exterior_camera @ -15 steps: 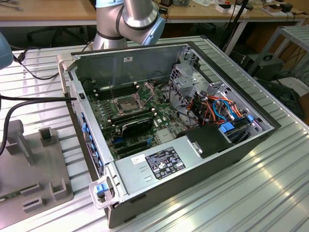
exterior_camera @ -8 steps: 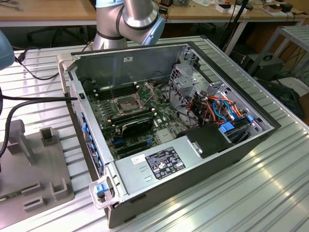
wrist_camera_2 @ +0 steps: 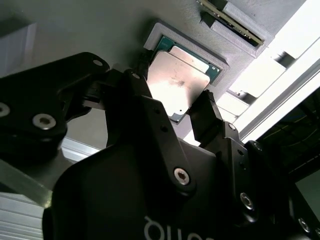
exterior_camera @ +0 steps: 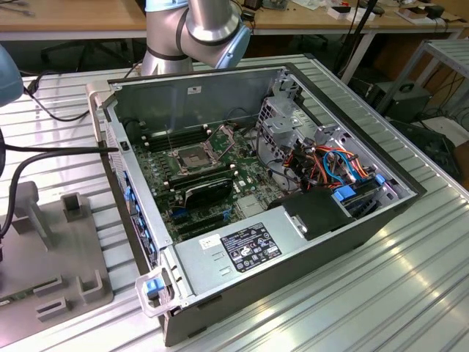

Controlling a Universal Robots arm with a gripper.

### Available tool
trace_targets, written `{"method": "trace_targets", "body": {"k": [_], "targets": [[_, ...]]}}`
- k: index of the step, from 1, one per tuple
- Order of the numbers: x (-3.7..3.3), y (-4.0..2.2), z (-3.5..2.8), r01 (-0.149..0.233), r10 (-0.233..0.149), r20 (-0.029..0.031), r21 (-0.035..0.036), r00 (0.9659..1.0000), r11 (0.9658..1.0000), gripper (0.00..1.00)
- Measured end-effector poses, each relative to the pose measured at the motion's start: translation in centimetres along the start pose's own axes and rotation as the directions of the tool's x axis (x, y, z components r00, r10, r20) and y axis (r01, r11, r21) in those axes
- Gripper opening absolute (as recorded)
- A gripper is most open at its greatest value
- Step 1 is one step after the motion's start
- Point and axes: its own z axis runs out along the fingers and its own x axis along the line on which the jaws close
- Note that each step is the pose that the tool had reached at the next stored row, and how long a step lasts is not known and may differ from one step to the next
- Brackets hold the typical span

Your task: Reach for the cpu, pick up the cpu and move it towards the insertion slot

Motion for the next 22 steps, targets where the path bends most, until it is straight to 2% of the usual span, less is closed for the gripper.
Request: {"method": "trace_targets", "body": {"k": [2, 4, 8, 10, 12, 18, 20, 22], "targets": [[-0.01, 0.00, 0.00, 0.000, 0.000, 0.0001, 0.0000, 1.0000, 1.0000, 0.59], [-0.02, 0.00, -0.01, 0.000, 0.000, -0.0001, 0.0001, 1.0000, 1.0000, 0.55], [-0.05, 0.01, -0.03, 0.000, 0.000, 0.0002, -0.0001, 1.0000, 1.0000, 0.55], [-0.05, 0.00, -0.17, 0.000, 0.000, 0.0000, 0.0001, 1.0000, 1.0000, 0.55], [-0.04, 0.00, -0.62, 0.000, 0.000, 0.0001, 0.0016, 1.0000, 1.0000, 0.55], [-0.03, 0.00, -0.65, 0.000, 0.000, 0.0000, 0.0018, 1.0000, 1.0000, 0.55], [-0.03, 0.01, -0.93, 0.000, 0.000, 0.0001, 0.0022, 1.0000, 1.0000, 0.55], [-0.03, 0.01, -0.93, 0.000, 0.000, 0.0003, 0.0022, 1.0000, 1.0000, 0.55]]}}
